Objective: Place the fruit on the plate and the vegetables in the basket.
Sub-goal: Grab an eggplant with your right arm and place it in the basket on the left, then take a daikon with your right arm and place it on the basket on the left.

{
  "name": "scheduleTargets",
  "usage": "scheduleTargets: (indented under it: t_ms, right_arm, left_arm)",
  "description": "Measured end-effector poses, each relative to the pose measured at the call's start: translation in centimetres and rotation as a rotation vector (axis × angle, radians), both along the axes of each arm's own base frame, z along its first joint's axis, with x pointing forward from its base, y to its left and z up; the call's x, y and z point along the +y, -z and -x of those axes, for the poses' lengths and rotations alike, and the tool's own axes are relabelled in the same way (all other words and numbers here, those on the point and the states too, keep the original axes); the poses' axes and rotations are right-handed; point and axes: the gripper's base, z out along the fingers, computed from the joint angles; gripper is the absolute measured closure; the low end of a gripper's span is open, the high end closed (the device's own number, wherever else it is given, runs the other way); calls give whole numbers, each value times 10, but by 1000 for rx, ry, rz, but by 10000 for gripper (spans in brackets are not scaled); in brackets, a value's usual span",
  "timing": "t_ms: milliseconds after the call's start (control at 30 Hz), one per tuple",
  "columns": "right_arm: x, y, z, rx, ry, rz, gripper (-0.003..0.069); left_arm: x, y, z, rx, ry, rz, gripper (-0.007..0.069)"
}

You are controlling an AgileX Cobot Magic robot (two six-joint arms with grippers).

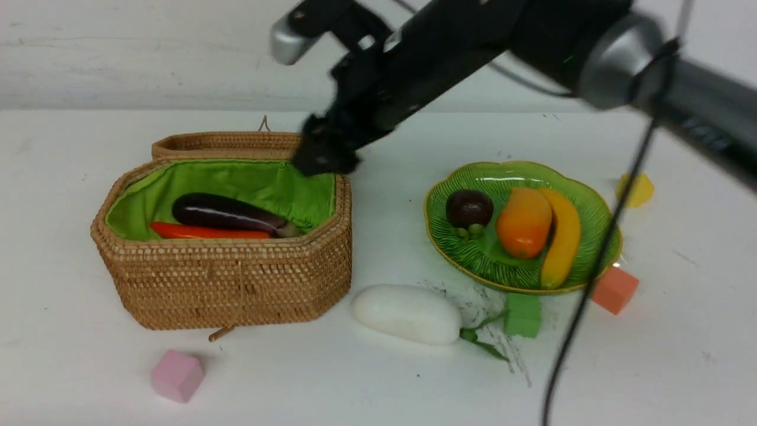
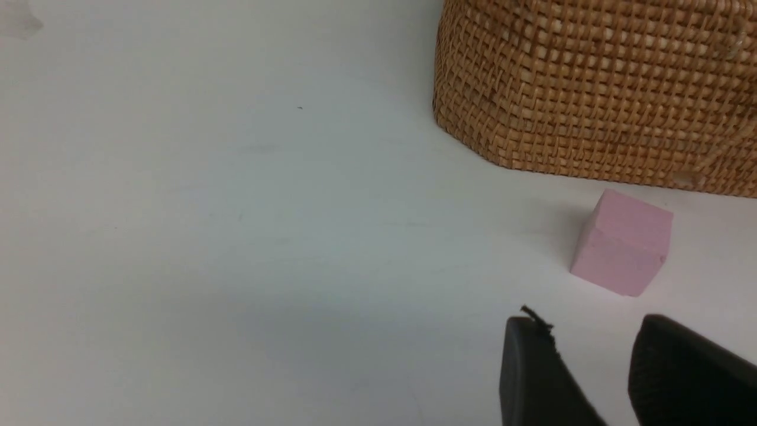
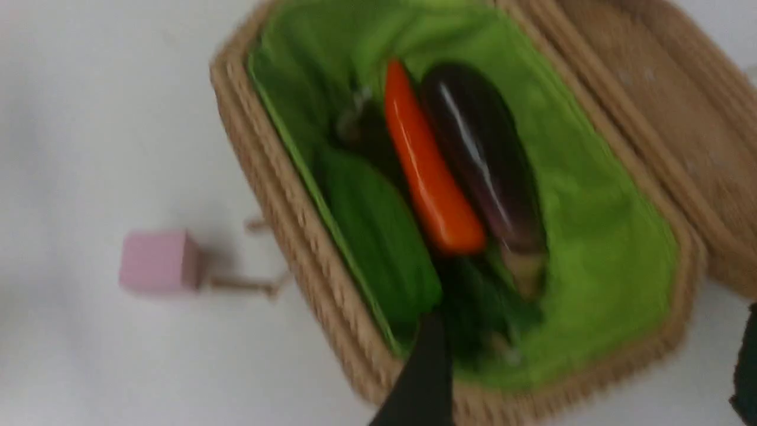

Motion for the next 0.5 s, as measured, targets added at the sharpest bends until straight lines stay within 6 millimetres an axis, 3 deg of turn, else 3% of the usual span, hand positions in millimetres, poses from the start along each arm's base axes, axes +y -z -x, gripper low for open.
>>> scheduleTargets:
  t_ms: [67, 167, 367, 433, 467, 500]
  right_arm:
    - [-18, -2, 5, 31, 15, 104, 29]
    - [-26, 22, 5, 79, -22, 211, 41]
    - [-24, 112, 10, 266, -147, 375, 53]
    - [-25, 129, 11, 306, -156, 399, 55]
    - [-26, 153, 12, 357, -163, 427, 62]
    - [-26, 158, 12, 369, -163, 434, 65]
  left_arm:
    - [0, 0, 0, 0, 0, 0, 384]
    - [0, 0, 0, 0, 0, 0, 384]
    - [0, 0, 0, 0, 0, 0, 384]
    - [0, 0, 0, 0, 0, 0, 384]
    - [0, 0, 0, 0, 0, 0, 384]
    - [0, 0, 0, 0, 0, 0, 384]
